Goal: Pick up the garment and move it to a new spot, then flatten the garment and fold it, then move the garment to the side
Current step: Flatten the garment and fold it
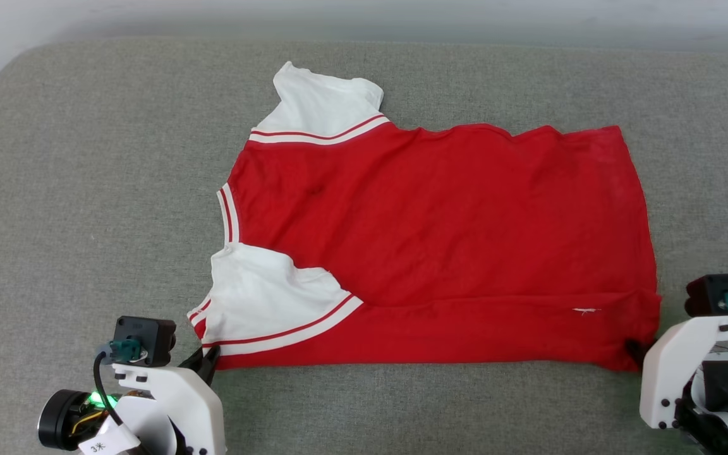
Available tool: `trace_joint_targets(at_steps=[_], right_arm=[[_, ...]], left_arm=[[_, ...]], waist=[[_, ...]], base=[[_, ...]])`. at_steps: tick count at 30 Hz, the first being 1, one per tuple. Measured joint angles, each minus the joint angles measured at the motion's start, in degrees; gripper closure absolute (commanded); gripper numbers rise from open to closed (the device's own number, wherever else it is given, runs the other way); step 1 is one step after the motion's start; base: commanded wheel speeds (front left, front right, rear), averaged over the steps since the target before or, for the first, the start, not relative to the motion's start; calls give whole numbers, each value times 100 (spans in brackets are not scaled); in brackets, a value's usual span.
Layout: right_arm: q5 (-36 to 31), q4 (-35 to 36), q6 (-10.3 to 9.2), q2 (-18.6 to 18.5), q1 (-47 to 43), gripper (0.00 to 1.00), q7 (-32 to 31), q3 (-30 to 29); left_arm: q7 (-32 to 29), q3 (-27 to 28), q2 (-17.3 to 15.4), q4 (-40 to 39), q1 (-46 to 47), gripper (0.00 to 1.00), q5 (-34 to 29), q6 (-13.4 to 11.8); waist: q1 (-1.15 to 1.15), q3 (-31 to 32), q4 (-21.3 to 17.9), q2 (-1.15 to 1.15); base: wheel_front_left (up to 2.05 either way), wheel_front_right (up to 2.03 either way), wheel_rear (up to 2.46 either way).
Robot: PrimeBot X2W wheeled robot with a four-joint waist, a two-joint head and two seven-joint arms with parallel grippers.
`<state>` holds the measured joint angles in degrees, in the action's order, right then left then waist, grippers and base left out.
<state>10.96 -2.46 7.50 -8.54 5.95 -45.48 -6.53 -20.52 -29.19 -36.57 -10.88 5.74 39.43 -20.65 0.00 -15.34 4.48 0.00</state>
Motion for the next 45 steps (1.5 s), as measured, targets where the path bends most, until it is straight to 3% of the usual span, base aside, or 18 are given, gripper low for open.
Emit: trace_joint_targets(at_steps=[11,22,32,45], right_arm=[[73,-233,7,-174,76,100,102,-66],[222,505,5,-366,-616,100,-311,-437],[272,1194,4,-11,-1424,100,-709,-736],[204,737,4,123,-1296,100,-495,-730]], left_arm=[[-27,-130,25,315,-10,100,11,57],[-91,-456,64,548,-327,100,-27,149],[-103,-714,123,759,-647,100,-18,148],[60,-803,299,1308,-465,100,-3,387]], waist=[[0,169,-8,0],[0,697,-1,0],[-1,793,50,0],[-1,609,36,0]], base=[[0,0,0],[0,0,0],[0,0,0],[0,0,0]])
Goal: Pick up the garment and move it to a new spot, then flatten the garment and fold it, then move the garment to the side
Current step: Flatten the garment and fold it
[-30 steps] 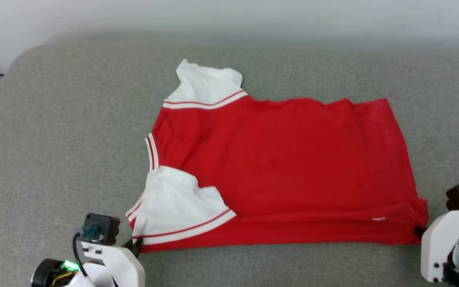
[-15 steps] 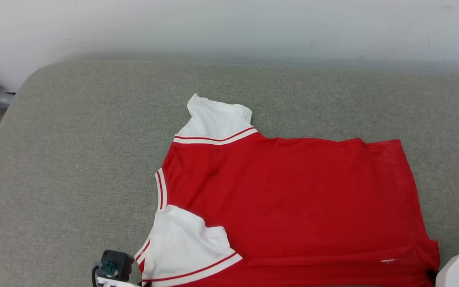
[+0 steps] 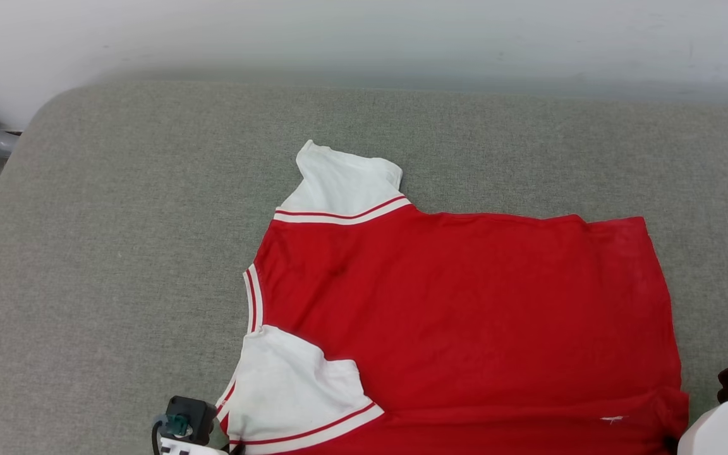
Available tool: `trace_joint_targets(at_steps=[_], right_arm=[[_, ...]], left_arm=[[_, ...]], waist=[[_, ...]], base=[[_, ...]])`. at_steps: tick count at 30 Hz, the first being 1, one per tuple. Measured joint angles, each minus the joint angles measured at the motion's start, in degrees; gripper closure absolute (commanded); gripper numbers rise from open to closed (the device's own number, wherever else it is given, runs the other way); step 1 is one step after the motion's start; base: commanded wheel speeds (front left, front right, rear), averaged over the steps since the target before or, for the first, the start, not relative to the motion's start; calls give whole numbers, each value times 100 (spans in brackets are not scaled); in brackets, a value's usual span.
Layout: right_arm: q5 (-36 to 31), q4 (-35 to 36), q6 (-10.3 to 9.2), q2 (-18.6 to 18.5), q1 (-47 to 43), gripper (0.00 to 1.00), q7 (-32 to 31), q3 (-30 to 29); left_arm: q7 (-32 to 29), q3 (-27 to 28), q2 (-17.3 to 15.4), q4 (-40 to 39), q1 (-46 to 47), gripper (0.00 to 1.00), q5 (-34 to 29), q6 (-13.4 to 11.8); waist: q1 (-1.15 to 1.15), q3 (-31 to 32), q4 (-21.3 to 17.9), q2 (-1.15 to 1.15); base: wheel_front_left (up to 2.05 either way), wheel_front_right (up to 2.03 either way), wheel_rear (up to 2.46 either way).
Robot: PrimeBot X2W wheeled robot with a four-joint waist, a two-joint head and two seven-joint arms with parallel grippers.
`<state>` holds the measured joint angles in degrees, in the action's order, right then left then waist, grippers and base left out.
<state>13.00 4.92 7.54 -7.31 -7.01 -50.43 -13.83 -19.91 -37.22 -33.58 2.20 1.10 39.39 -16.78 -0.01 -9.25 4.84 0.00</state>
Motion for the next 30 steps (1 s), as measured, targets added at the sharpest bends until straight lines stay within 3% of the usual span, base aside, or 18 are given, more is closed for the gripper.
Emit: trace_joint_targets(at_steps=[2,3,4,11,15,22,26,30], right_arm=[[4,-70,0,-4,3,100,13,9],[4,-102,0,-11,7,39,29,11],[4,-118,0,-16,8,0,83,13],[121,-8,-1,-71,32,0,372,-21],[252,267,-2,-92,140,0,724,-56],[400,680,-3,-221,348,0,2069,147],[410,790,-3,-83,359,0,3026,348],[378,782,-3,-3,316,0,3944,556]], left_arm=[[1,-20,10,55,34,100,-7,18],[3,-27,22,87,36,61,-7,23],[30,-35,33,118,36,0,-7,24],[218,41,4,136,56,0,-99,-58],[681,231,-14,-97,191,0,-269,-191],[2159,564,292,-279,416,0,-523,-159],[3006,681,445,-197,419,0,-673,-135],[3429,839,672,-86,455,0,-858,-82]], waist=[[0,12,6,0],[0,27,9,0],[0,45,11,0],[0,296,25,0],[0,471,35,0],[0,682,-10,0],[0,700,-77,0],[1,639,-103,0]], base=[[0,0,0],[0,0,0],[0,0,0],[0,0,0],[0,0,0],[0,0,0],[0,0,0],[0,0,0]])
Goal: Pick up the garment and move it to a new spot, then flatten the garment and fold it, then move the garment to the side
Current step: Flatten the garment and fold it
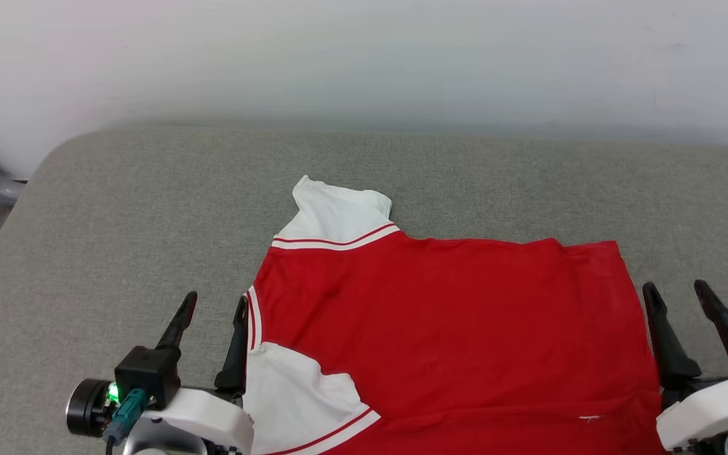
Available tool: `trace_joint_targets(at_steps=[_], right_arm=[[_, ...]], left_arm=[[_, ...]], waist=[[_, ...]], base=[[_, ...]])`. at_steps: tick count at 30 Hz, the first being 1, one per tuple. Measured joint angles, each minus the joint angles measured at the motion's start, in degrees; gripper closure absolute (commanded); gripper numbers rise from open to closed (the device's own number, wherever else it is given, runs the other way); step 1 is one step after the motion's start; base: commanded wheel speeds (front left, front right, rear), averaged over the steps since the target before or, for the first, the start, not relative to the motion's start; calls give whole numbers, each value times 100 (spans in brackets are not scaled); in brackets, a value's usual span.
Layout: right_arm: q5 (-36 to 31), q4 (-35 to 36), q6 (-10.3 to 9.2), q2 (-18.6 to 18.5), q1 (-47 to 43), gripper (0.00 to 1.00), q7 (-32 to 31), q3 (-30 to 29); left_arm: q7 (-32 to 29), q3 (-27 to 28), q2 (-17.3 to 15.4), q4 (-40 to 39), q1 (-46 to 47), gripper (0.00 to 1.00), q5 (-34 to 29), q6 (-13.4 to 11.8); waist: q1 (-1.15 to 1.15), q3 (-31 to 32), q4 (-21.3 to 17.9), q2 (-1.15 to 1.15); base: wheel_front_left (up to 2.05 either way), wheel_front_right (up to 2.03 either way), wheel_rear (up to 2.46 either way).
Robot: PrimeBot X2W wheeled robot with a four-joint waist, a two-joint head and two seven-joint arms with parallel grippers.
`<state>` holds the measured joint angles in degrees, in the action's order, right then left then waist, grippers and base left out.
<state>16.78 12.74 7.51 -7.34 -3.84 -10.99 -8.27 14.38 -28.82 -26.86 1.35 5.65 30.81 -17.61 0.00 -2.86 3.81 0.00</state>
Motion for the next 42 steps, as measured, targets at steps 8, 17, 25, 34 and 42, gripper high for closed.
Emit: trace_joint_targets(at_steps=[8,17,25,34,42], right_arm=[[-129,-311,0,181,-76,0,1028,183],[-233,-424,0,305,281,0,1351,471],[-324,-336,0,370,660,0,1366,708],[-316,-186,0,389,1075,0,1426,998],[-269,-126,0,416,1235,0,1526,1206]], left_arm=[[62,759,622,-307,45,0,-866,387],[69,1322,998,90,547,0,-1461,1055],[-1090,1191,366,1244,2476,0,-1546,1992],[-3754,494,-403,2246,4729,0,-1163,2495],[-5428,-364,-991,2658,5698,0,-227,2509]], waist=[[0,-219,-28,0],[0,-693,-238,0],[1,-1281,-570,0],[2,-1909,-1066,0],[2,-2340,-1468,0]], base=[[0,0,0],[0,0,0],[0,0,0],[0,0,0],[0,0,0]])
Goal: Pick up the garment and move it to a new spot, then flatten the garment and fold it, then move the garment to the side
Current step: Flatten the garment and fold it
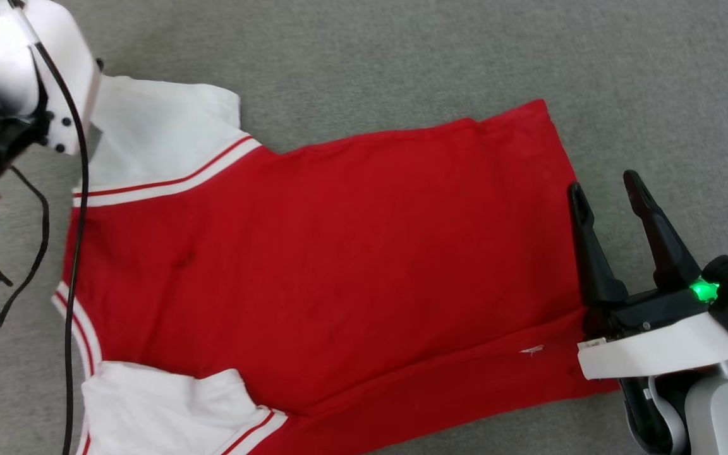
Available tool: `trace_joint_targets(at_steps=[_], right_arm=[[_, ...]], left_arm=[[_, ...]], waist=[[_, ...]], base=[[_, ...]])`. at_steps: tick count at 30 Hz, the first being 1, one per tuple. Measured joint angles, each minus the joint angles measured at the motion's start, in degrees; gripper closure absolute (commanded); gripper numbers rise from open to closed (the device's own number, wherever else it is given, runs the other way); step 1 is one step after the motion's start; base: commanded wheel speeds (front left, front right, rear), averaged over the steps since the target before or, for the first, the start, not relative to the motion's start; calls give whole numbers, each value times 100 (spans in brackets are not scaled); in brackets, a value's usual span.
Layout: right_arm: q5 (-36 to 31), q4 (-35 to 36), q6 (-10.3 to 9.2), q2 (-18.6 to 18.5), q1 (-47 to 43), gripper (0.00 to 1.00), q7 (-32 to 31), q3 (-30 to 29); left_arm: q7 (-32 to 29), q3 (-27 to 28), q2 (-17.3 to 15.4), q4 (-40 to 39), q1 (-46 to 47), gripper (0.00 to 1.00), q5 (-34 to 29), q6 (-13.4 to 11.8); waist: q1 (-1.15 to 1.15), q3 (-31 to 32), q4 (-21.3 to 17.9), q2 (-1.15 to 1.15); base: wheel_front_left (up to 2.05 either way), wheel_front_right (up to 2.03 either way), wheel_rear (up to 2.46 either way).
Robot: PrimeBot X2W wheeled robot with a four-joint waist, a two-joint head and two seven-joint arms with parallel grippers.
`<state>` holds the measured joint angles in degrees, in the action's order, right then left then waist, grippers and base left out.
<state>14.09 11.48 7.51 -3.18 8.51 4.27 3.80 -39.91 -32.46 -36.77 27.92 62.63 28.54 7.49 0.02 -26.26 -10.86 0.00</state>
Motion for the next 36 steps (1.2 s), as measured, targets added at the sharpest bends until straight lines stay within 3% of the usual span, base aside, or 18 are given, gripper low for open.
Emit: trace_joint_targets(at_steps=[4,9,20,21,22,23,29,36], right_arm=[[25,-5,0,5,92,0,64,69],[90,-101,0,13,104,0,170,160],[152,-125,0,16,202,0,275,227],[157,-129,0,16,203,0,277,227],[158,-135,0,16,210,0,278,233],[158,-141,0,18,221,0,279,238],[157,-171,0,18,293,0,279,227],[-4,-98,0,20,298,0,103,113]], left_arm=[[-416,-254,-193,179,158,0,316,1],[-448,-465,-452,378,224,0,547,1],[-471,-803,-598,474,415,0,839,-1],[-527,-809,-604,481,438,9,912,-1],[-583,-829,-609,475,455,51,987,-1],[-610,-825,-612,480,458,100,1061,-1],[-483,-777,-542,548,425,100,1333,0],[710,-687,-323,661,358,100,1111,-147]], waist=[[0,-150,-149,0],[-1,-316,-295,0],[-2,-587,-387,0],[-2,-607,-392,0],[-2,-624,-396,0],[-2,-638,-400,0],[-2,-603,-386,0],[-2,-321,-267,0]], base=[[0,0,0],[0,0,0],[0,0,0],[0,0,0],[0,0,0],[0,0,0],[0,0,0],[0,0,0]])
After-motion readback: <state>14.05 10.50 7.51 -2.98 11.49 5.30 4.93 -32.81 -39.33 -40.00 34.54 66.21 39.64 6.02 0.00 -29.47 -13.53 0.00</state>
